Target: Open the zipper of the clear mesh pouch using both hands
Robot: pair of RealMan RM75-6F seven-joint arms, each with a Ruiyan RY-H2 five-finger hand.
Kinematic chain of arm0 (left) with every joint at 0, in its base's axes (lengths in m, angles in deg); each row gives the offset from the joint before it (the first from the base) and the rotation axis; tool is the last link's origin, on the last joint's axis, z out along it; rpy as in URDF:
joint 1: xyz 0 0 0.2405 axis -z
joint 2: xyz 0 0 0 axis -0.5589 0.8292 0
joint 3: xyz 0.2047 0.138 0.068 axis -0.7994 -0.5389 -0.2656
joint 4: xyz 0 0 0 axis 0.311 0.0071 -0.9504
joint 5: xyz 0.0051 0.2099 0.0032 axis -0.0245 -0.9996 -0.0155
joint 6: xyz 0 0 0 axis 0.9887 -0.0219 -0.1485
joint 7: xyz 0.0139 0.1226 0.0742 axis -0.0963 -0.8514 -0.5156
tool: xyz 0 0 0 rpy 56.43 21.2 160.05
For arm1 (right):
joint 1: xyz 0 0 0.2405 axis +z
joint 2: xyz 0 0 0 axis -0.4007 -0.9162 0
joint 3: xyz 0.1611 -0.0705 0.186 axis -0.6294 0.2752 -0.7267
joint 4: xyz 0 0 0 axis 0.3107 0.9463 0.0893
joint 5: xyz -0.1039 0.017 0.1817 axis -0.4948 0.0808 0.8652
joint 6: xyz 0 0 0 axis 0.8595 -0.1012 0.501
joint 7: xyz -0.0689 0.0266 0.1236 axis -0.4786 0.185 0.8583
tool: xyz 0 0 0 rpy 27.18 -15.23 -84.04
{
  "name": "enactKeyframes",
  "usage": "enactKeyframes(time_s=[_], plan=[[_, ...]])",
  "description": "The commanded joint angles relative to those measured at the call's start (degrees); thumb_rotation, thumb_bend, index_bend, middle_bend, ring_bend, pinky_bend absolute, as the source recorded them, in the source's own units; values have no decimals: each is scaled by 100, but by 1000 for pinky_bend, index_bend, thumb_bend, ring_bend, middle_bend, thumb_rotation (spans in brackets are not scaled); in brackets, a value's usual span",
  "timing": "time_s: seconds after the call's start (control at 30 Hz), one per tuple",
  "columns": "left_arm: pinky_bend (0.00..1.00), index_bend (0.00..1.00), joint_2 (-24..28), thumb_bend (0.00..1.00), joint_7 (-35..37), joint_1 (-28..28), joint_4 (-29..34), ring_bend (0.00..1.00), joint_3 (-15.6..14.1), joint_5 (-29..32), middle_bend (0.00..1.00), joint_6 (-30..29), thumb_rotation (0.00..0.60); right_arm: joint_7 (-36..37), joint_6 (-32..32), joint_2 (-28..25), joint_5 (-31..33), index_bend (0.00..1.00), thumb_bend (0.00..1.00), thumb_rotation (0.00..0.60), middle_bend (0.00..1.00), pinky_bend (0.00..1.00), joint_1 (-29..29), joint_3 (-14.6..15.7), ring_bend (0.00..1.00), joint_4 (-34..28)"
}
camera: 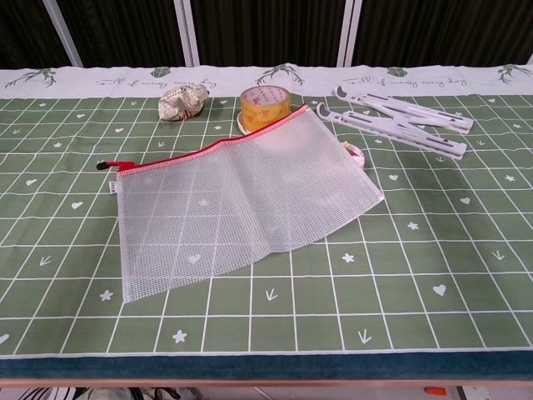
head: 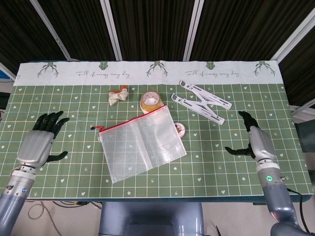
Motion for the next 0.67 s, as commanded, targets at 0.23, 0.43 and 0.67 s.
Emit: enactKeyframes(time_s=[0.23,0.43,0.67], plan=[[0,12,-553,104,879,-1398,-1462,0,-736,-1363,0,-1083,600,761,1513,-74,-3752,0,111,600,0,198,-1867,1697,0,1615],[0,0,-803,104,1059,-1807,-2192,0,-598,-1565,0,-1538,600,836,2112,296,-3973,0,111,600,0,198,-2285,1749,0,2586],[0,0,-971,90,1025,-1949,-2554,0,-341,-1652,0,-1648,600,972,2075,556,-3852,0,111,600,0,198,-2341,1619,0,3048]])
